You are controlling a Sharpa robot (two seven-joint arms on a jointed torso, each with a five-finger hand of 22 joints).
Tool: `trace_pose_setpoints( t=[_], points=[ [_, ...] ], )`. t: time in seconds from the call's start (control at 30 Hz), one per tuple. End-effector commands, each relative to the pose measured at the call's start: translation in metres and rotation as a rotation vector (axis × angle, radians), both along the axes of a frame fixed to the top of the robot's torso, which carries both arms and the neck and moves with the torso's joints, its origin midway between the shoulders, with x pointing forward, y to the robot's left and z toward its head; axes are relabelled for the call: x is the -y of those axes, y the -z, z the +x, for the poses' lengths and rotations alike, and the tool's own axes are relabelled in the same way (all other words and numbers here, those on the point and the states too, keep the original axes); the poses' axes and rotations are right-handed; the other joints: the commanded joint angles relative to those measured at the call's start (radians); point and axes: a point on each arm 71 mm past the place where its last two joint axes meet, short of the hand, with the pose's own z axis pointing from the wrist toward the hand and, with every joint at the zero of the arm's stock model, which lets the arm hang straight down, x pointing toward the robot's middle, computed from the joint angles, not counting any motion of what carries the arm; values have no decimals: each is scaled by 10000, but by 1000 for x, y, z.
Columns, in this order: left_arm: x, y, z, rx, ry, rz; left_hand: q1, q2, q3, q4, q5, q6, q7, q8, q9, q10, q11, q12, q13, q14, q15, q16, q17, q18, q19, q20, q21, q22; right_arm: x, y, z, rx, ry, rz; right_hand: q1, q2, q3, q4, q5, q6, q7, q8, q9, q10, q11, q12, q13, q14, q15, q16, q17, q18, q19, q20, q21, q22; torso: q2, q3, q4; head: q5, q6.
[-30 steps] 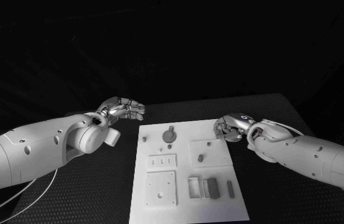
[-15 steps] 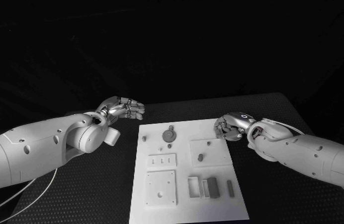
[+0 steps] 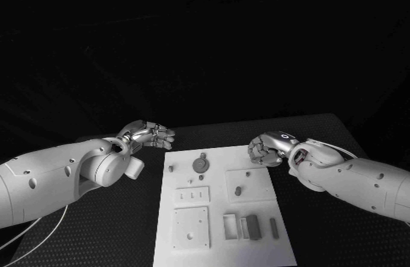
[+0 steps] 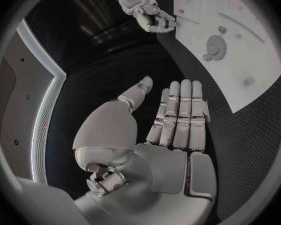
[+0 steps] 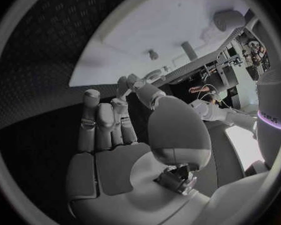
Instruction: Assemble the parts on the task board
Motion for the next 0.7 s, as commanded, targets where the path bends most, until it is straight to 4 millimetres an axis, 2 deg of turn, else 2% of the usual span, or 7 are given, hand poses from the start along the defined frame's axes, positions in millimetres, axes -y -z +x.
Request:
trace_pose_setpoints(
  t=[0.03, 0.13, 0.23, 0.5, 0.7],
  points=[
    [5, 2, 0, -458, 19, 632, -438, 13, -205, 220, 10, 152, -45, 69, 16, 102, -37, -4, 29, 88, -37, -63, 36, 22, 75, 3, -30, 26, -10, -7, 2, -267, 401, -671, 16, 92, 5, -69, 33, 849, 148, 225, 380, 27, -42, -12, -19, 72, -11, 43, -15, -14, 2, -45, 38, 173, -66, -34, -39, 24, 74],
    [14, 2, 0, -717, 68, 882, -655, 86, -372, 238, 10, 350, -139, 94, 12, 265, -123, 48, 84, 176, -93, -47, 127, 51, 149, -46, -9, 77, -27, -23, 3, -89, 351, -617, 8, 91, 4, -82, 33, 861, 148, 232, 387, 35, -42, -15, -22, 91, -11, 46, 4, -14, 4, -48, 36, 172, -159, -63, -78, 93, 107],
    [27, 3, -2, -968, 382, 1188, -783, 63, -464, 245, 4, 442, -171, 87, -4, 361, -166, 78, 120, 236, -123, -26, 197, 61, 207, -72, 12, 110, -42, -31, 0, -61, 231, -553, 3, 99, 6, -90, 33, 871, 146, 237, 391, 44, -44, -15, -23, 115, -11, 51, 29, -14, 10, -51, 37, 171, -267, -103, -102, 175, 79],
    [69, 6, -9, -1404, 735, 1567, -942, -18, -555, 272, -2, 444, -168, 15, -48, 376, -174, 62, 142, 227, -132, -42, 275, 62, 222, -88, 3, 134, -82, -40, -10, -105, -194, -256, -28, 115, 8, -125, 33, 887, 138, 242, 401, 83, -51, -13, -29, 155, -13, 63, 41, -14, 37, -63, 45, 169, -492, -220, -152, 346, 122],
    [92, 9, -12, -1658, 1151, 1790, -1180, -138, -623, 386, -9, 351, -105, -121, -129, 211, -94, -52, 131, 82, -73, -144, 332, 30, 86, -40, -98, 124, -103, -42, -16, -69, -479, 49, -43, 116, 12, -162, 34, 897, 133, 243, 407, 108, -56, -14, -33, 191, -19, 71, 56, -14, 57, -74, 50, 168, -586, -271, -149, 451, 101]
  ],
)
